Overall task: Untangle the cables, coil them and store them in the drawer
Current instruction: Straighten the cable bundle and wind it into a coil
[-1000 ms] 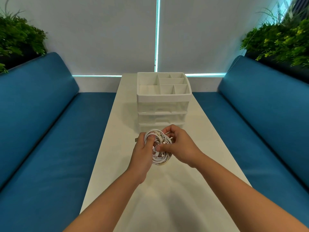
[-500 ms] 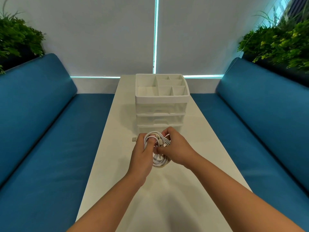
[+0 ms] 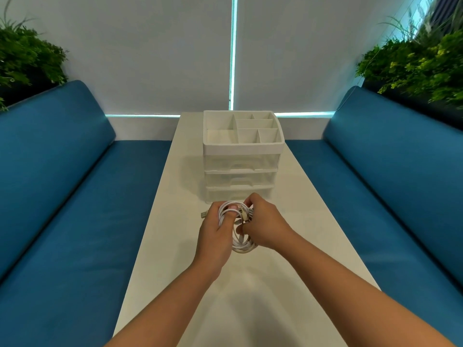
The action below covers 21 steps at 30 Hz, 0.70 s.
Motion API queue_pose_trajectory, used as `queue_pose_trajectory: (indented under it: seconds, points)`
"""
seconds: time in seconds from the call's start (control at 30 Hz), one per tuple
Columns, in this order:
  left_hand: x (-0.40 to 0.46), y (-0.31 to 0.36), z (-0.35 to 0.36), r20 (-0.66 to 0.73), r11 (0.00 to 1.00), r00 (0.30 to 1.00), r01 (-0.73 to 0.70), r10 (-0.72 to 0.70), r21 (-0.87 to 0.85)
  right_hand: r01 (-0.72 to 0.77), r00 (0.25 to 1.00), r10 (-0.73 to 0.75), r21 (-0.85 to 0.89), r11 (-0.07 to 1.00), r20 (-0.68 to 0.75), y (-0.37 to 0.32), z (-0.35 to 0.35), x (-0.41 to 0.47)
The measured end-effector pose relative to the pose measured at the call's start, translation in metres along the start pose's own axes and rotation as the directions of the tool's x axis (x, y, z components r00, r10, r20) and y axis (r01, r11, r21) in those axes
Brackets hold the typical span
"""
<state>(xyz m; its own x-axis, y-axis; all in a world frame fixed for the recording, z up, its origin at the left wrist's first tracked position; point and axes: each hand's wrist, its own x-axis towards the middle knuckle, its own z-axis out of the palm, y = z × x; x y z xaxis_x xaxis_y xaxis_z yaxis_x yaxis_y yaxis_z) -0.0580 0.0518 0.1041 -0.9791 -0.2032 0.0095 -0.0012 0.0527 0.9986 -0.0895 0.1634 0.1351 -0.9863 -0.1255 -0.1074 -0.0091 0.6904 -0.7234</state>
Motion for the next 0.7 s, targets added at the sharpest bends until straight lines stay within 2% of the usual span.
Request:
queue_pose_trajectory:
  seconds: [0.1, 0.2, 0.4, 0.53, 0.7]
  points:
    - [0.001, -0.001, -0.002, 0.032, 0.999, 0.999, -0.004, 0.003, 0.039, -0.027, 0.991, 0.010, 0.127, 0.992, 0.132, 0.005, -0.011, -0.001]
    - [0.003, 0.002, -0.003, 0.069, 0.997, 0.998, -0.018, 0.013, 0.073, -0.042, 0.979, -0.009, 0.243, 0.969, 0.205, 0.011, -0.019, -0.005]
    - [0.008, 0.011, -0.005, 0.101, 0.995, 0.992, -0.081, 0.075, 0.054, -0.179, 0.920, -0.051, 0.534, 0.827, 0.388, 0.009, -0.043, -0.010]
    - [0.010, 0.017, -0.004, 0.148, 0.996, 0.987, -0.072, 0.063, 0.056, -0.194, 0.948, 0.013, 0.545, 0.815, 0.318, 0.006, -0.041, -0.005]
    - [0.010, 0.018, -0.001, 0.170, 0.999, 0.984, 0.046, -0.046, -0.001, -0.202, 0.960, 0.033, 0.610, 0.767, 0.277, 0.018, -0.032, -0.003]
